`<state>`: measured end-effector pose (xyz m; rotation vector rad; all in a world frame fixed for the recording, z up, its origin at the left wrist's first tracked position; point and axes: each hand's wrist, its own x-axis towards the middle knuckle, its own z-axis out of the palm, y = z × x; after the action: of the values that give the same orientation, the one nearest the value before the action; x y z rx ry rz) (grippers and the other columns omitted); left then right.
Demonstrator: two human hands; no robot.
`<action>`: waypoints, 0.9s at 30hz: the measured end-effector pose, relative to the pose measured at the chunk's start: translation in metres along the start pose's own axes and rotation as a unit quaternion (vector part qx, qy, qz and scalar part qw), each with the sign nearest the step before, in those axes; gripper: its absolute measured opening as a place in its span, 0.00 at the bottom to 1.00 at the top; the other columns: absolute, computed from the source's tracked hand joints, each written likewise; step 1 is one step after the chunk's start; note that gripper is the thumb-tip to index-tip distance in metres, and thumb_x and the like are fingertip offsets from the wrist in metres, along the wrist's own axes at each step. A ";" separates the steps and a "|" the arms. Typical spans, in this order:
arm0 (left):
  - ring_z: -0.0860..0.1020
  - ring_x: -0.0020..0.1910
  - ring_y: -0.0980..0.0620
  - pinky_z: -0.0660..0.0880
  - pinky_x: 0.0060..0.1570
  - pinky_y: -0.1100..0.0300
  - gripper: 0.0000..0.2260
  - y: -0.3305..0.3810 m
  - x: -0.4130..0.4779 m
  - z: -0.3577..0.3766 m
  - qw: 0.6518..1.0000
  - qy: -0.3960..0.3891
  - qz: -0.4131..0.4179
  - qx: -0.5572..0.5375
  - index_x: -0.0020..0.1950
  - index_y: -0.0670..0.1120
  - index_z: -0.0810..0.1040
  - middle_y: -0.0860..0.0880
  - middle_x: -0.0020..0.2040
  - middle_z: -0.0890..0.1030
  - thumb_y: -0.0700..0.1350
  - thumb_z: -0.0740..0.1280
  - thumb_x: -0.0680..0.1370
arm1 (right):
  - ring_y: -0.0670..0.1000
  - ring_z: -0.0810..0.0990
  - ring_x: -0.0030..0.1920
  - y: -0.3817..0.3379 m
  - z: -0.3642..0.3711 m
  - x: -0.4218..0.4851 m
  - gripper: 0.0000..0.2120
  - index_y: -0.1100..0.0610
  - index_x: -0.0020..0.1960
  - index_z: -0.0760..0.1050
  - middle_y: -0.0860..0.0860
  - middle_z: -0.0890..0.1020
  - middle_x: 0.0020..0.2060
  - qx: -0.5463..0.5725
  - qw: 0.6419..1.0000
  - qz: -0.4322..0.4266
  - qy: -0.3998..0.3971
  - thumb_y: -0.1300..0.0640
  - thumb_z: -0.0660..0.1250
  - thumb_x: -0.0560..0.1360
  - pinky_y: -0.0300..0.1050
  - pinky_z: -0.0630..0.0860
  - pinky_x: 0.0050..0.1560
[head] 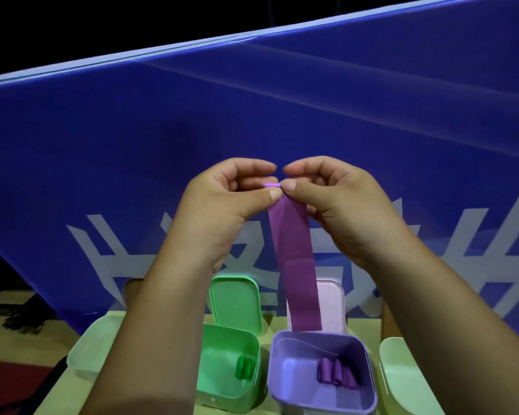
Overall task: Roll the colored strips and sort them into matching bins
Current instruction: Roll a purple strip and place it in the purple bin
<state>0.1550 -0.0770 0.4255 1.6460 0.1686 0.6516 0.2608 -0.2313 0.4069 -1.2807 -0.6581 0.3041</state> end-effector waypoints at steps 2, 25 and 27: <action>0.88 0.55 0.47 0.83 0.62 0.49 0.15 -0.004 0.000 0.000 1.000 -0.001 -0.003 -0.007 0.59 0.46 0.87 0.45 0.52 0.89 0.33 0.78 0.76 | 0.47 0.85 0.43 -0.001 -0.001 -0.001 0.08 0.54 0.56 0.86 0.54 0.88 0.44 -0.019 1.000 -0.009 0.001 0.61 0.77 0.78 0.41 0.81 0.47; 0.88 0.55 0.46 0.83 0.57 0.51 0.10 -0.015 -0.004 0.004 0.999 0.005 0.026 0.025 0.54 0.47 0.88 0.46 0.51 0.89 0.37 0.79 0.76 | 0.54 0.88 0.51 0.008 -0.011 -0.011 0.06 0.55 0.56 0.86 0.56 0.89 0.49 -0.058 0.998 -0.013 -0.015 0.57 0.75 0.80 0.64 0.84 0.61; 0.88 0.55 0.48 0.83 0.56 0.54 0.11 -0.016 -0.004 0.004 0.999 -0.003 0.029 0.029 0.56 0.47 0.87 0.47 0.52 0.89 0.36 0.79 0.76 | 0.51 0.87 0.47 0.008 -0.010 -0.011 0.05 0.55 0.56 0.86 0.54 0.89 0.47 -0.076 0.997 -0.020 -0.005 0.57 0.75 0.80 0.57 0.86 0.57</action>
<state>0.1576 -0.0795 0.4091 1.7132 0.1367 0.6920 0.2597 -0.2431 0.3951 -1.4091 -0.7253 0.2309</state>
